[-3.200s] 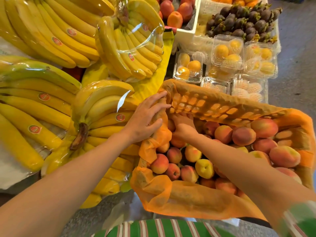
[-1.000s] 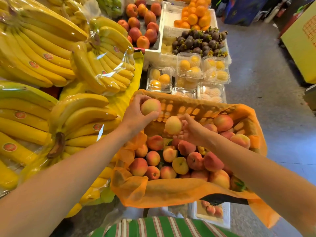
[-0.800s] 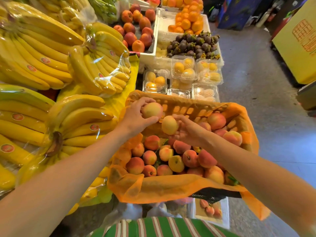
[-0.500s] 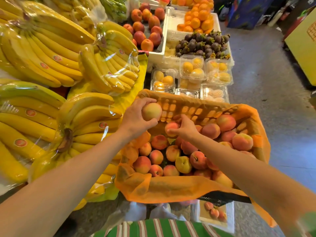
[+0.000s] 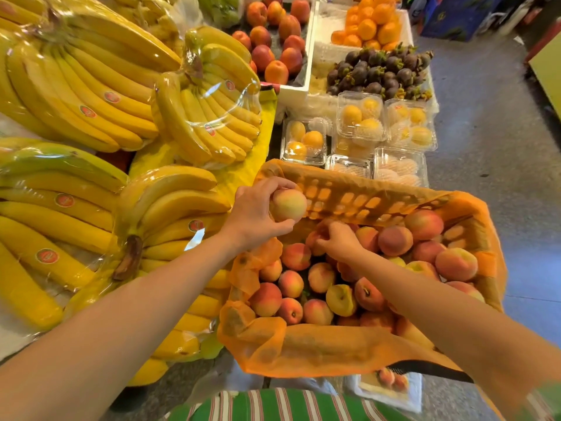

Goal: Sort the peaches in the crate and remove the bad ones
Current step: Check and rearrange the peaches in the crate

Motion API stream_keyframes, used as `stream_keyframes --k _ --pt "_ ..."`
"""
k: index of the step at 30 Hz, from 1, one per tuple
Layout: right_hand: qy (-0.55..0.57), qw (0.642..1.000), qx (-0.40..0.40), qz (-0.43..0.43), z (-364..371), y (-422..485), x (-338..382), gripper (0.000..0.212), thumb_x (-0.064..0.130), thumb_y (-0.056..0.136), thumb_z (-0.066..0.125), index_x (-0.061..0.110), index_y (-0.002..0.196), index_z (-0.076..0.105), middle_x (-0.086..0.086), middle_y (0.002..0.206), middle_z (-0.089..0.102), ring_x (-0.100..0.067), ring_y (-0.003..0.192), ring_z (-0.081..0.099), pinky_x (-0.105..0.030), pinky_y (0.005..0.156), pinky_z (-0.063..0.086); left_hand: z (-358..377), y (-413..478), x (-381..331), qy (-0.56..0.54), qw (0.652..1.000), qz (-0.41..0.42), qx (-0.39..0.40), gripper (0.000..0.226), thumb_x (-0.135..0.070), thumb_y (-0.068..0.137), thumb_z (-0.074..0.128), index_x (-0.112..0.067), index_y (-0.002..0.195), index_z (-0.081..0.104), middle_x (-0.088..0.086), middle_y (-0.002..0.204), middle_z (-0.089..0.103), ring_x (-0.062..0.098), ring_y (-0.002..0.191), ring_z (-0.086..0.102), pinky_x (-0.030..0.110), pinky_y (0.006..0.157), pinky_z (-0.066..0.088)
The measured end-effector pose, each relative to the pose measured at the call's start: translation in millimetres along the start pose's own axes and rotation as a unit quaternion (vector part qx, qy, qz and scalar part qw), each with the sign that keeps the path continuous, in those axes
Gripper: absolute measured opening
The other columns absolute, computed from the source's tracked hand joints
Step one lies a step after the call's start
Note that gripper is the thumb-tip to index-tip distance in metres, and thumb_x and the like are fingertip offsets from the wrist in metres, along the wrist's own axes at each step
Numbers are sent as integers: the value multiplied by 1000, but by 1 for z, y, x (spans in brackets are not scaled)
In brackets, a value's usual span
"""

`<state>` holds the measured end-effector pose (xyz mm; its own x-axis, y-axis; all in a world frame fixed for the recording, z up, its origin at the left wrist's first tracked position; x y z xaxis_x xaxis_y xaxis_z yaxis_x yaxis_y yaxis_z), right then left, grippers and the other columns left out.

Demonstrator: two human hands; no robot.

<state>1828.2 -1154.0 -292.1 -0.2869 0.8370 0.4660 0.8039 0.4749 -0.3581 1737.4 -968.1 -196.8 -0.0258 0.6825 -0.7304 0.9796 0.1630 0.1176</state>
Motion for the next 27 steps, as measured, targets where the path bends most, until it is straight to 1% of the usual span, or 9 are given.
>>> stream_keyframes --k 3,5,6,7,10,13,18,21,27 --pt "204 979 -18 -16 -28 -19 20 36 37 95 57 5 110 64 -3 97 67 -16 92 63 -29 73 48 5 3 -2 29 999 14 12 61 -45 61 68 -27 119 56 -10 119 61 11 110 56 32 86 29" --pt "430 899 77 6 -42 -32 36 40 36 98 50 4 121 59 -9 102 68 -19 92 66 -29 78 52 9 3 -6 48 998 23 21 61 -44 61 66 -27 118 55 -11 117 61 11 110 55 30 86 26" --pt "490 863 121 9 -45 -38 42 42 35 98 50 5 126 55 -9 105 67 -19 91 67 -29 78 53 11 3 -8 54 998 31 29 61 -44 61 66 -27 119 54 -11 117 61 11 109 55 30 86 26" --pt "500 853 147 4 -48 -41 46 42 33 97 52 5 129 53 -9 107 66 -18 89 67 -27 77 54 14 3 -11 56 997 41 40 62 -44 62 65 -27 120 54 -11 117 61 11 109 56 31 88 27" --pt "456 879 139 -7 -48 -41 49 43 26 91 63 6 128 55 -12 116 63 -17 92 66 -24 73 54 18 3 -10 72 992 73 72 61 -43 65 65 -27 123 54 -8 124 61 14 117 54 30 95 27" --pt "358 928 97 39 -40 -31 38 58 33 83 74 10 131 52 -7 125 58 -22 103 63 -24 73 54 9 3 4 125 988 73 47 55 -47 72 64 -28 124 59 -5 143 48 18 138 36 39 108 21" --pt "123 991 25 50 -7 0 24 68 51 73 77 9 121 54 -5 112 62 -22 101 61 -39 84 54 2 -7 25 163 983 45 69 56 -35 86 64 -27 139 46 -2 160 17 18 149 6 47 116 10" --pt "-4 999 35 30 14 14 34 60 54 79 69 10 117 52 -8 98 63 -28 96 61 -43 79 50 5 -11 31 156 984 47 78 56 -33 88 62 -25 141 43 -2 161 15 17 149 3 46 117 9" --pt "-93 995 26 -3 43 29 36 55 52 84 59 20 127 52 -9 124 61 -34 116 54 -44 92 38 3 -9 35 117 989 62 64 52 -35 84 54 -21 134 52 4 158 25 22 148 12 48 116 16"
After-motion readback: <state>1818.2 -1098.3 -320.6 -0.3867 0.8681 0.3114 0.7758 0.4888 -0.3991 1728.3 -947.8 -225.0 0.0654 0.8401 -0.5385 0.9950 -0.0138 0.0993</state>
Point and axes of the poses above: each hand's wrist, its own y-axis towards the middle knuckle, its own z-axis out of the palm, x = y × z, the point moved 2 cm from there along y, towards the middle knuckle
